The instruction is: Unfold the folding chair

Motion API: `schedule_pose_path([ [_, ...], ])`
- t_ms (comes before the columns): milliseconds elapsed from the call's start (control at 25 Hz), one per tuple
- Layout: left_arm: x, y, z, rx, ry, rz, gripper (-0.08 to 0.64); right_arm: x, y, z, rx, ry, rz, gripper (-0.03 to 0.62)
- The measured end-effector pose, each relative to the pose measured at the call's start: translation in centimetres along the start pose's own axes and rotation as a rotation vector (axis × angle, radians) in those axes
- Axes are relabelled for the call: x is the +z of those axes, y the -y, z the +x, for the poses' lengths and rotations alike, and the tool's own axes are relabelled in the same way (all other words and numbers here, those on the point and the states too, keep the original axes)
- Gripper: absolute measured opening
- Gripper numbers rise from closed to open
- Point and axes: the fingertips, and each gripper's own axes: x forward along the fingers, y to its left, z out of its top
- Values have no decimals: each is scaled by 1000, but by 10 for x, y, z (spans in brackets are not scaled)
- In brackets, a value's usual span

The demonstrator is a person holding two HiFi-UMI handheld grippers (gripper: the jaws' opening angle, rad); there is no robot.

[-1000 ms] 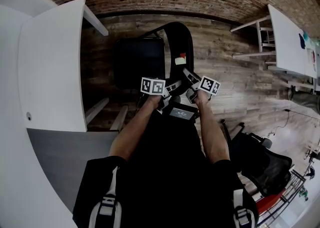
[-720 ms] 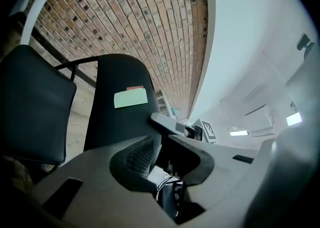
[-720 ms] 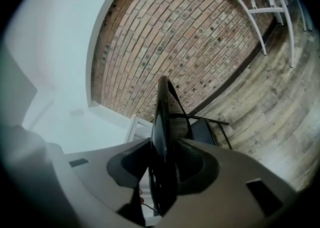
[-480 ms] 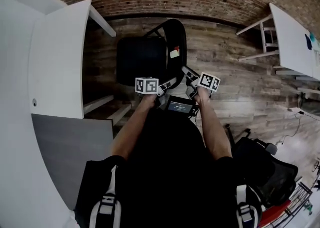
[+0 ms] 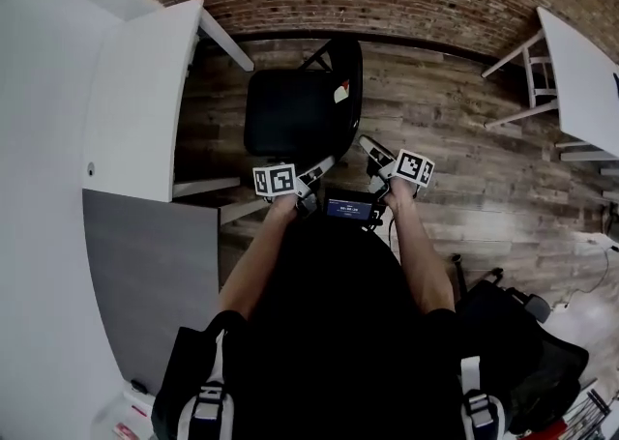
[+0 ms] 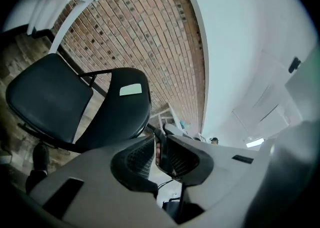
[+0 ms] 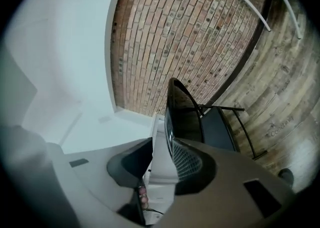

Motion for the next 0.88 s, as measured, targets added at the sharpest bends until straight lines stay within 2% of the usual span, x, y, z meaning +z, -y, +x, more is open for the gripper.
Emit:
schedule_pose_path([
  [200,-17,13,-16,7,30,0,83,-13,-14,-24,58,-25,29,124],
  [400,-29,21,-44,-17,62,14,80,-40,-49,-27,138,-85,-6,123],
  [520,-34,27,-64,-45,85,17,78,-55,-77,-28,219,-105,-43,123],
  [720,-44,32,-102,-87,124,16,75,-86,-105,-34,230,-125,-82,123],
  [880,-59,41,-126,-140,120,1,72,-114,-125,-46,210,-120,-106,123],
])
